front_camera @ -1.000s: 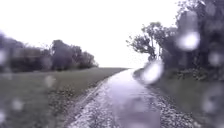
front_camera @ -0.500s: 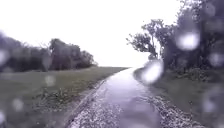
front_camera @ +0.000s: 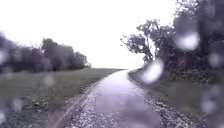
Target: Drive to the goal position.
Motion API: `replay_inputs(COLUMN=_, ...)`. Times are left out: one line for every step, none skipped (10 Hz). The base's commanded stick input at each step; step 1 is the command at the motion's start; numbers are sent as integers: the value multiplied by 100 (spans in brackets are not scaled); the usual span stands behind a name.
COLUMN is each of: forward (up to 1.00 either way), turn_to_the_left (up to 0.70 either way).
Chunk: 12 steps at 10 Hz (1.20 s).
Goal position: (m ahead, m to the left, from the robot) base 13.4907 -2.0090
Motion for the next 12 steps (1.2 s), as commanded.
replay_inputs(forward=45, turn_to_the_left=0)
replay_inputs(forward=44, turn_to_the_left=0)
replay_inputs(forward=44, turn_to_the_left=0)
replay_inputs(forward=44, turn_to_the_left=0)
replay_inputs(forward=44, turn_to_the_left=0)
replay_inputs(forward=45, turn_to_the_left=0)
replay_inputs(forward=45, turn_to_the_left=0)
replay_inputs(forward=45, turn_to_the_left=0)
replay_inputs(forward=44, turn_to_the_left=0)
replay_inputs(forward=58, turn_to_the_left=0)
replay_inputs(forward=68, turn_to_the_left=0)
replay_inputs(forward=69, turn_to_the_left=0)
